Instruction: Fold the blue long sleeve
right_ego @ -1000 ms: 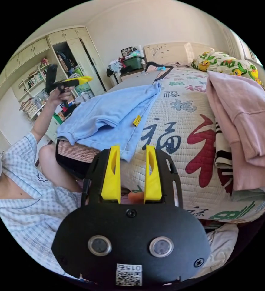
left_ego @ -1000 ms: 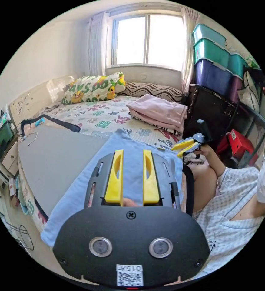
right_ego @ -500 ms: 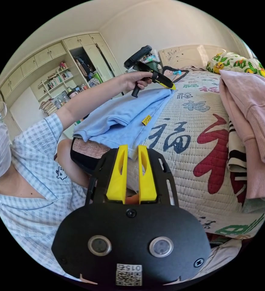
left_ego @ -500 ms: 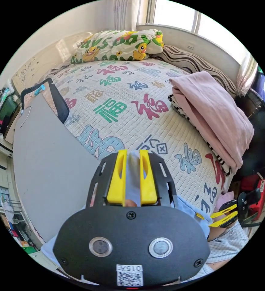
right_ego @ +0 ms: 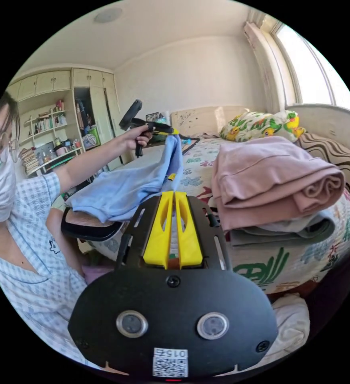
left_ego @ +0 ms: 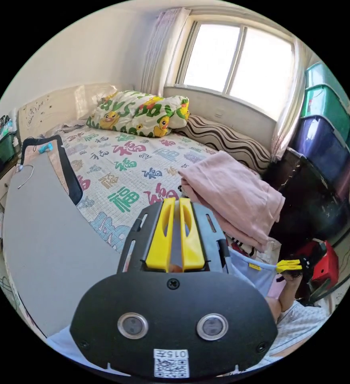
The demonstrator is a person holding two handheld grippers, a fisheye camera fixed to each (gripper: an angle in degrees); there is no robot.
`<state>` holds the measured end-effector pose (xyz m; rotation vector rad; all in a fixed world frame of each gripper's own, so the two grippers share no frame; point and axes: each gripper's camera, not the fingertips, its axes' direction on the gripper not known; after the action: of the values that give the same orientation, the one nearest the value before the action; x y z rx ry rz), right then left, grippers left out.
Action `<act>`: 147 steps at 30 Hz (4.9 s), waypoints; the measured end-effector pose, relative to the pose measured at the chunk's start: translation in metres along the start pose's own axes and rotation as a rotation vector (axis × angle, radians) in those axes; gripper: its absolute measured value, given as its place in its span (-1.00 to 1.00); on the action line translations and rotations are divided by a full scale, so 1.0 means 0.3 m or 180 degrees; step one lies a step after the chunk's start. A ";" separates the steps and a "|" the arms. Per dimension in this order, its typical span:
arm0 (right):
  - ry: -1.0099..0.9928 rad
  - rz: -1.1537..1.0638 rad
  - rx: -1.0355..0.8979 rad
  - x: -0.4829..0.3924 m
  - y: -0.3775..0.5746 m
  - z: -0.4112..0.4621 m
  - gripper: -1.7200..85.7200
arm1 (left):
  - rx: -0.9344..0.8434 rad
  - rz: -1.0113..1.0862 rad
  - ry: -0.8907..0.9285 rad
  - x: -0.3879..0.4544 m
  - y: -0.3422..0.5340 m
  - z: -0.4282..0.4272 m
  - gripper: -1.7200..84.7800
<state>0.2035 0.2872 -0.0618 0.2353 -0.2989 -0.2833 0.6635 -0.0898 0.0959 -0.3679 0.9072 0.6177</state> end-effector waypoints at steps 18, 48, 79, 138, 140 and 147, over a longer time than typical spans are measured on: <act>-0.2613 -0.1456 -0.1314 -0.978 0.089 0.844 -0.98 | 0.0277 -0.1205 0.0163 -0.904 1.146 -0.657 -0.95; -0.0301 -0.2642 -0.0930 -1.421 0.579 0.994 -0.76 | 0.0174 -0.0946 0.0196 -0.608 1.269 -0.317 -0.93; -0.1338 -0.1373 -0.0665 -1.548 0.501 1.044 -0.88 | -0.0298 -0.0762 -0.0671 -0.476 1.317 -0.209 -0.93; -0.1721 -0.0072 -0.0620 -0.918 -0.700 0.266 -0.69 | 0.0944 0.0055 0.0378 -0.728 1.176 -1.169 -0.79; -0.1619 -0.0481 -0.0172 -0.992 -0.717 -0.007 -0.69 | 0.1252 0.0325 0.0432 -0.586 1.129 -1.297 -0.79; -0.1019 -0.1048 0.0322 -1.057 -0.639 -0.600 -0.70 | 0.1568 0.1034 0.0675 -0.115 0.893 -1.435 -0.79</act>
<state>-0.0750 0.2391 -0.3613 0.3400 -0.5936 -0.6350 0.2115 -0.1286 -0.1330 0.1651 1.2985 0.6333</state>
